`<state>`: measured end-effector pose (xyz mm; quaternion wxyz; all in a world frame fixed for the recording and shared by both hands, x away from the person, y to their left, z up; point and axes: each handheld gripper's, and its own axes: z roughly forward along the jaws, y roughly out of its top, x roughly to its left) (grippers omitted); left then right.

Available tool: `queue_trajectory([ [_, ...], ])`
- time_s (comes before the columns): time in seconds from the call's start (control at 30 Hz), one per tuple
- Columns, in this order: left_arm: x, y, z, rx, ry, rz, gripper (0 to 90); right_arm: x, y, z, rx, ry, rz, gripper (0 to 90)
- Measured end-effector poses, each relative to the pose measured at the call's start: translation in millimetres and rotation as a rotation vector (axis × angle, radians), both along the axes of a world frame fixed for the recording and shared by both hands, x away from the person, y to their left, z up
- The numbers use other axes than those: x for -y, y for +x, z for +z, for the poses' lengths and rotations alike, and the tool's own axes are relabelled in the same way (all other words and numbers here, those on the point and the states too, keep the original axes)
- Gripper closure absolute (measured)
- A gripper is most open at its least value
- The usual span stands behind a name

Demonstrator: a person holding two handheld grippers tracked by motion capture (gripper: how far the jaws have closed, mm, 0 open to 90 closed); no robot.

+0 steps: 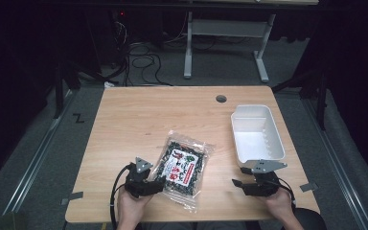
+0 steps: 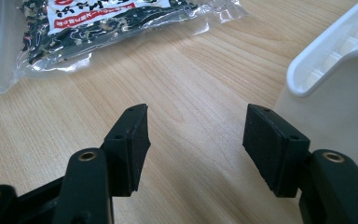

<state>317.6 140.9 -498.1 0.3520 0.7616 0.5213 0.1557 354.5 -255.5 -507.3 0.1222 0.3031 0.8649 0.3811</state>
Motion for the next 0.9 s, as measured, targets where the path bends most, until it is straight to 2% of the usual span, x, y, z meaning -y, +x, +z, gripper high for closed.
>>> queue_trajectory([
  [0.47,30.2,15.1,3.0,-0.054,0.054,-0.062,26.3,0.2,-0.9,0.7,0.008,0.002,0.001,41.2],
  [0.5,31.9,17.2,2.4,-0.047,0.064,-0.061,26.1,0.1,-0.8,0.5,0.007,0.002,0.003,41.2],
  [0.67,37.7,23.1,-0.3,-0.066,0.082,-0.045,24.2,-0.2,-1.2,0.7,0.008,0.002,0.004,41.1],
  [0.9,43.9,28.1,-8.4,-0.082,0.155,-0.04,23.5,-0.2,-1.4,0.3,0.002,0.002,0.0,40.9],
])
